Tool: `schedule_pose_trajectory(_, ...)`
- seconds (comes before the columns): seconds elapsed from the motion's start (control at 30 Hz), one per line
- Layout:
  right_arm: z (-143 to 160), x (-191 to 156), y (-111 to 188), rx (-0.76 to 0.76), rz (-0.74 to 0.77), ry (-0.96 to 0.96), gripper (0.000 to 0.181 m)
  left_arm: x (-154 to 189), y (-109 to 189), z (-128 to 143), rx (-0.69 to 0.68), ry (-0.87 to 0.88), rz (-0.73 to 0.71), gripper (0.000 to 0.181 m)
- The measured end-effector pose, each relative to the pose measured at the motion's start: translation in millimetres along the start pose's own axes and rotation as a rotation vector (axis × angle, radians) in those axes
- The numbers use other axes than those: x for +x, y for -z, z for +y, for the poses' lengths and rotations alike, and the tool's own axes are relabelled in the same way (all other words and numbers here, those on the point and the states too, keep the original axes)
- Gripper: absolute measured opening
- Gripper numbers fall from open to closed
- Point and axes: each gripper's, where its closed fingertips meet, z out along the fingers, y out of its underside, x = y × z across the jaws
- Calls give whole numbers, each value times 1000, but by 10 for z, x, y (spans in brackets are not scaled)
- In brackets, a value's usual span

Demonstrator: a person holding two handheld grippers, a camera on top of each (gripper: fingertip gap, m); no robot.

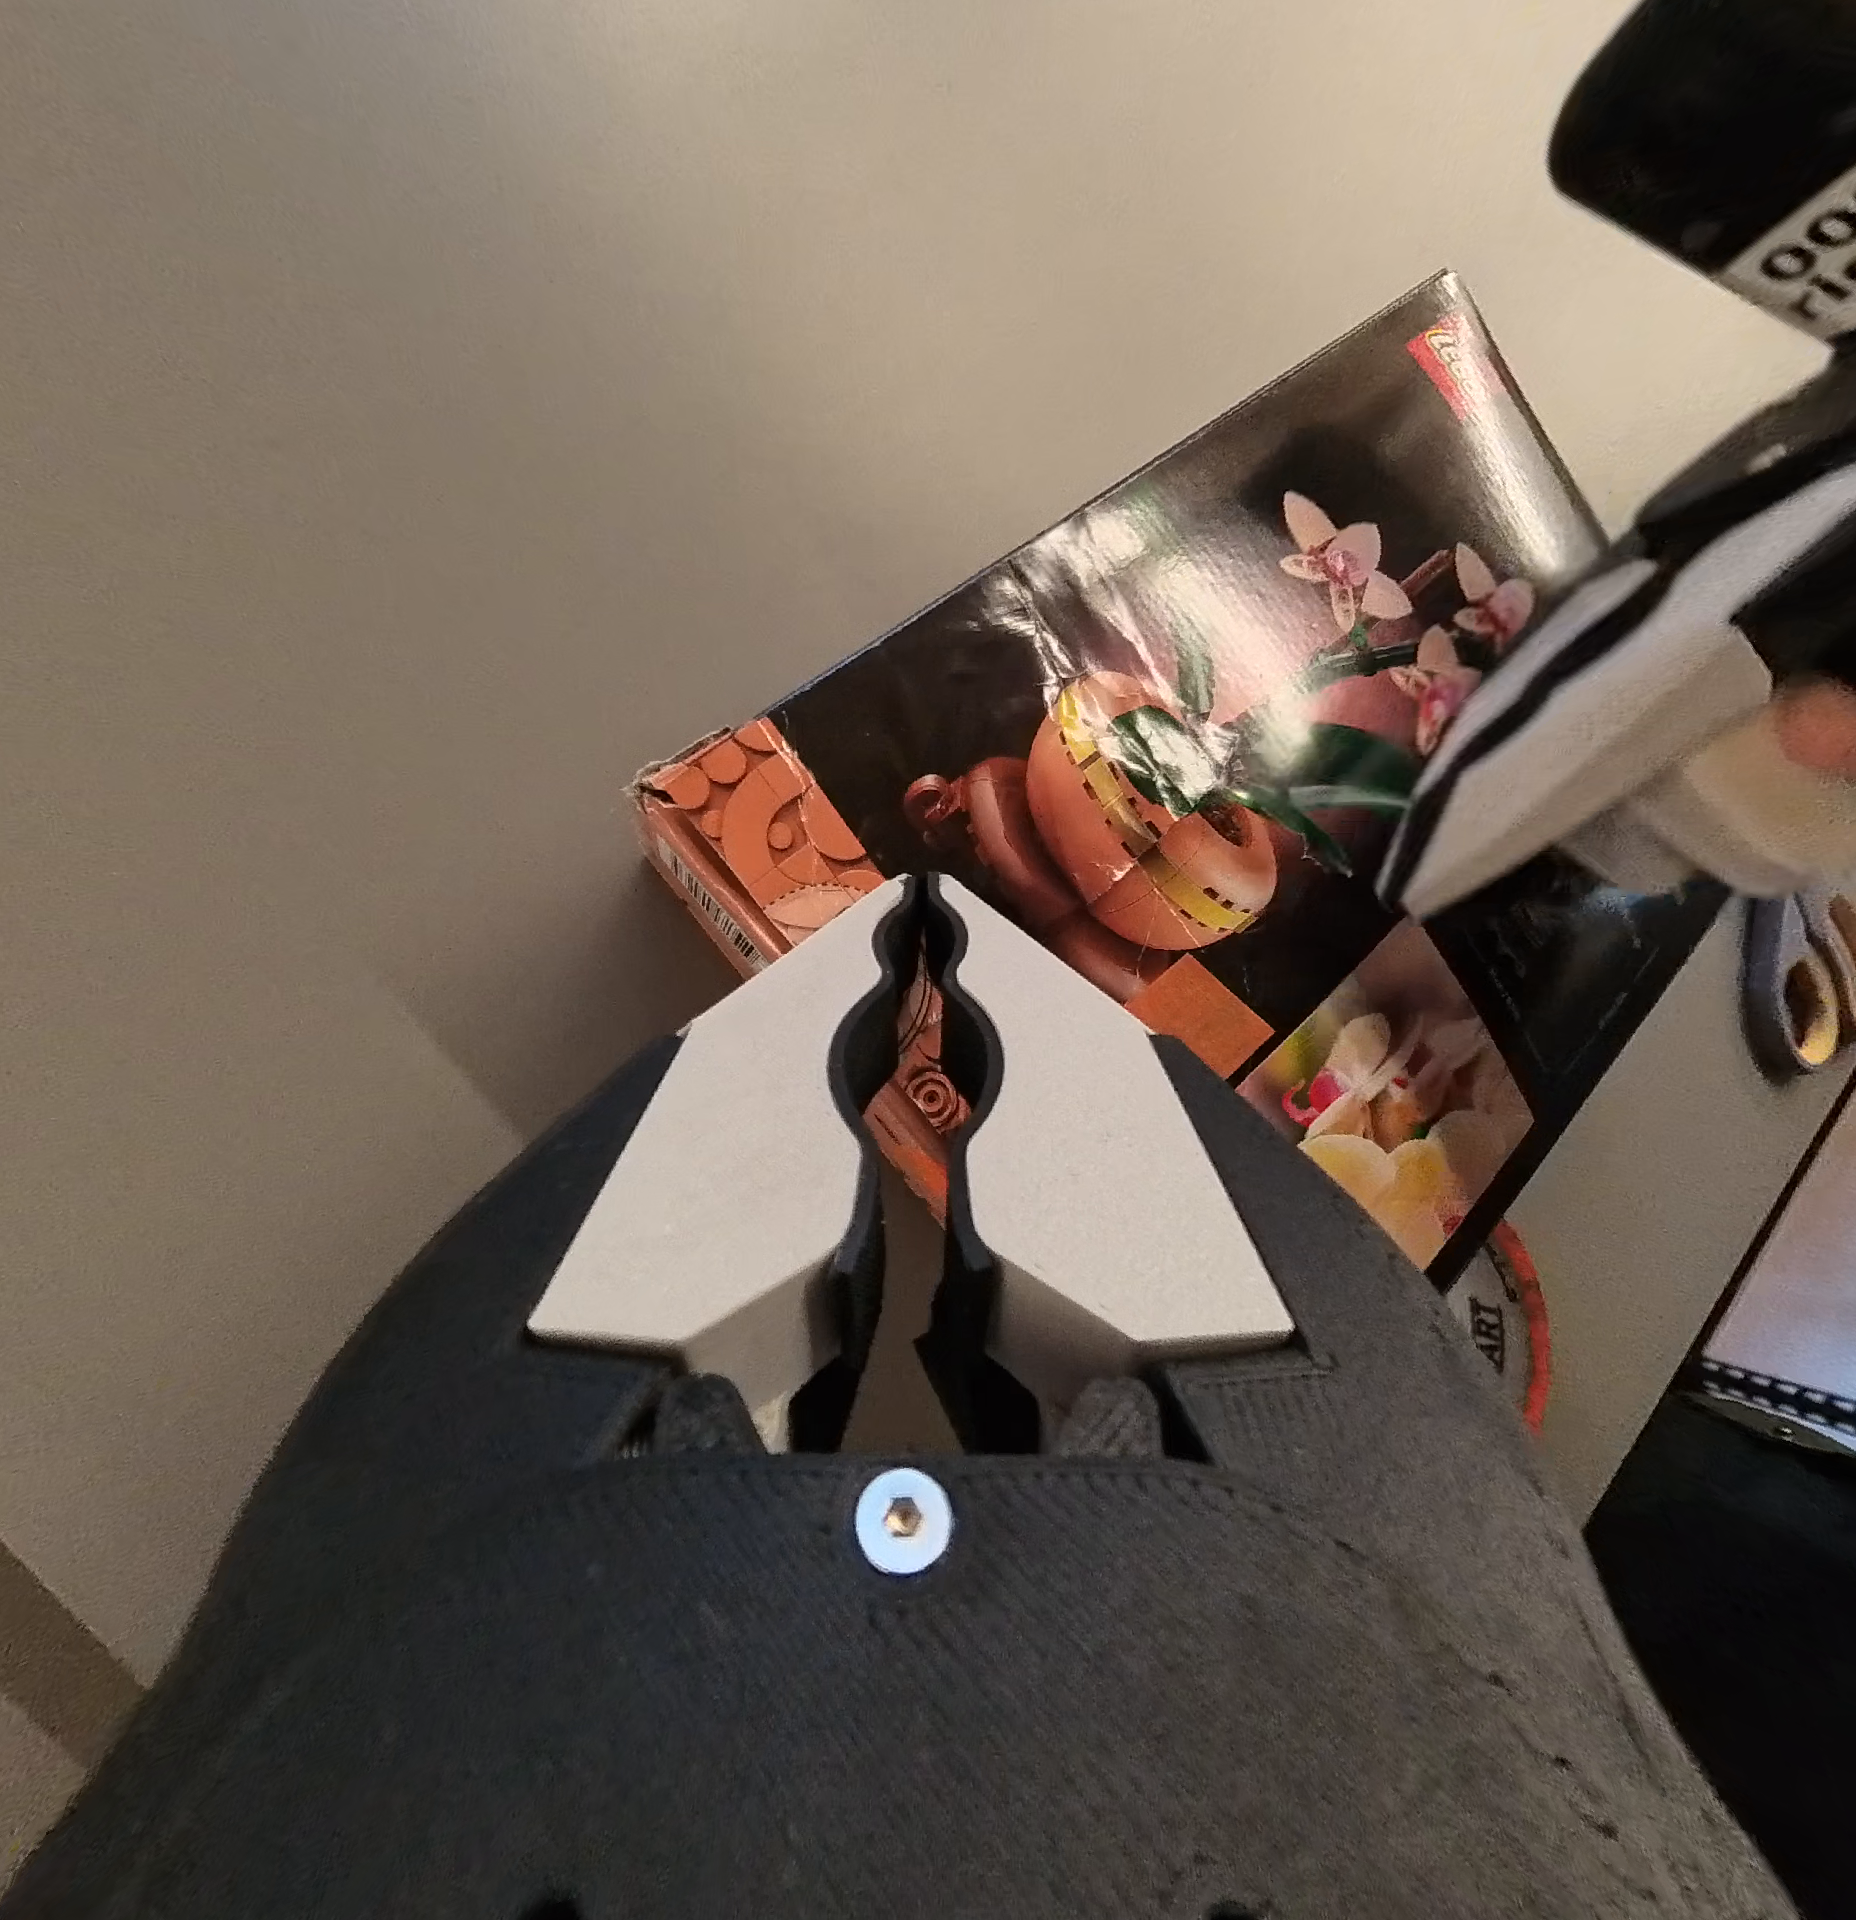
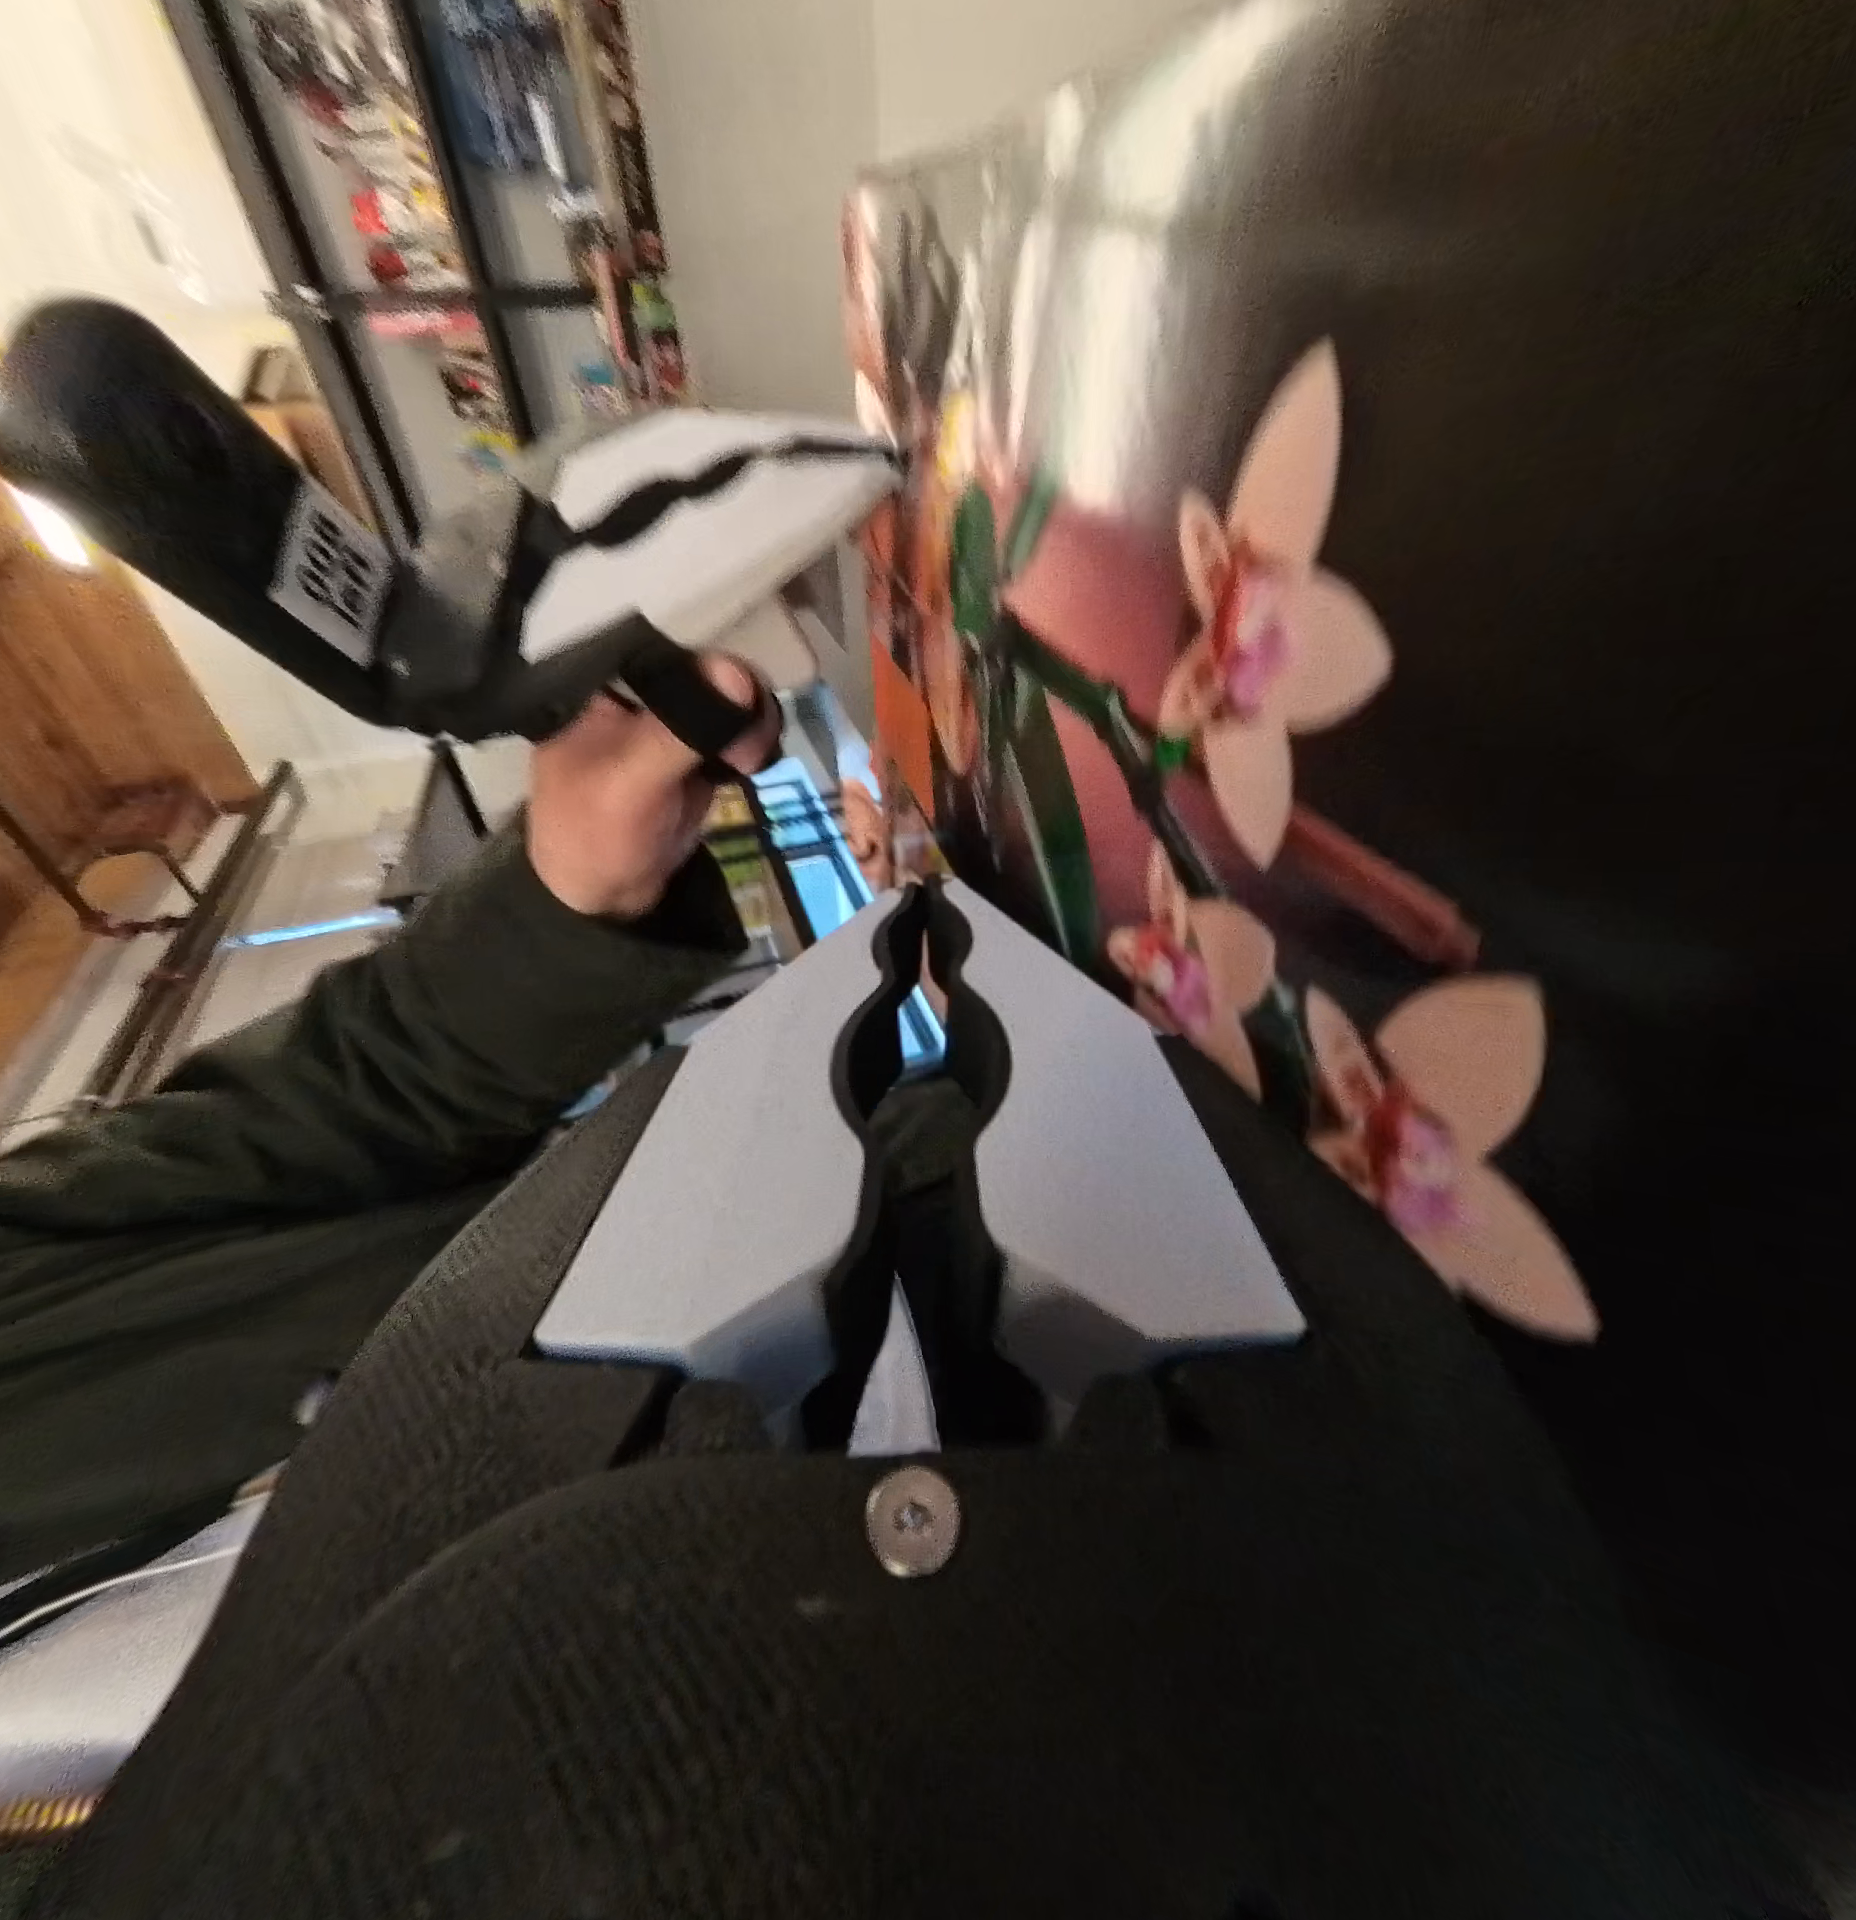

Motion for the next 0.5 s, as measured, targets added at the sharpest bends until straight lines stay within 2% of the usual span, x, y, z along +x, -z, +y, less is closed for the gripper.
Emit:
schedule_pose_trajectory(0.07, 101, 85, -12, -21, 79, 10, 0, 0, 1, 2, 8, 26, 13, 0)
schedule_pose_trajectory(0.23, 117, 182, -75, -8, 141, 69, 0, -1, -1, 3, 15, 80, 35, 0)
schedule_pose_trajectory(0.43, 120, 202, -82, 0, 139, 129, 0, -3, -10, 9, 5, 66, 22, 0)
schedule_pose_trajectory(0.5, 108, 127, -60, -12, 90, 82, 0, -5, -8, 6, 17, 56, 18, 0)
